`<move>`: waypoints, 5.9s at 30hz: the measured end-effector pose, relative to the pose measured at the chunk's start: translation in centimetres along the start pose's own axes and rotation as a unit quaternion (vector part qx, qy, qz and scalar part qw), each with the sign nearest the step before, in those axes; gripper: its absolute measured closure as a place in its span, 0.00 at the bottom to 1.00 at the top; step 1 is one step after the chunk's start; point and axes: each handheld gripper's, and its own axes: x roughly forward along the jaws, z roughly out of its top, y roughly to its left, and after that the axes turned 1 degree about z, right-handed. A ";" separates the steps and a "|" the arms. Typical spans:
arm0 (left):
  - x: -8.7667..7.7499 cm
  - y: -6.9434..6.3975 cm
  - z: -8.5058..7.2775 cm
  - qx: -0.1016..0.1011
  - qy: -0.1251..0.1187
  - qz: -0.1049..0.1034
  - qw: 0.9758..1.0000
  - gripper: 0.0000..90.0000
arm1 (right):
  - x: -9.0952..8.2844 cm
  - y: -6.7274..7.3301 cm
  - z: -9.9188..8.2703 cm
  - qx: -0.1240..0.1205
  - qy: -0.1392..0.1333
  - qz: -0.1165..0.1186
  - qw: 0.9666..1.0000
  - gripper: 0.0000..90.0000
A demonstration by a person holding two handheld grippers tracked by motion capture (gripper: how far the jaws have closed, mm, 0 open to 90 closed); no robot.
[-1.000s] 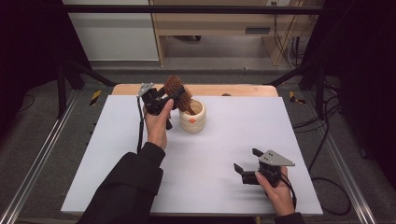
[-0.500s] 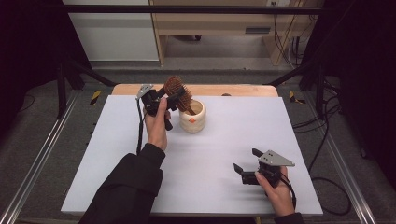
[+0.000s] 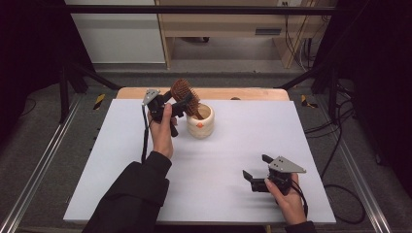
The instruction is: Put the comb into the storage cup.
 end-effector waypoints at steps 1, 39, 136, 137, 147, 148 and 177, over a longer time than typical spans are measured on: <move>0.0 0.0 0.0 0.003 -0.002 0.000 1.000 0.02 | 0.0 0.0 0.0 0.000 0.000 0.000 1.000 0.06; -1.8 -0.1 -0.4 0.070 0.006 0.029 0.997 0.03 | 0.2 0.4 0.0 -0.023 0.009 -0.009 1.000 0.06; -11.2 -0.7 -3.1 0.100 0.039 -0.005 0.994 0.03 | -0.6 -0.4 0.1 -0.014 -0.012 -0.039 0.999 0.07; -11.6 -0.4 -3.1 0.105 0.040 -0.002 0.994 0.03 | -0.6 -0.5 0.1 -0.014 -0.012 -0.043 0.999 0.08; -16.7 3.1 -2.9 0.104 0.036 0.030 0.993 0.05 | -1.2 -0.8 0.2 -0.012 -0.026 -0.051 0.998 0.08; -17.2 3.4 -2.7 0.104 0.034 0.032 0.994 0.05 | -1.3 -0.8 0.2 -0.013 -0.027 -0.051 0.998 0.08; -24.6 6.5 -2.7 0.174 0.028 0.030 0.984 0.03 | -3.0 -1.4 -0.8 -0.015 -0.069 -0.045 0.996 0.05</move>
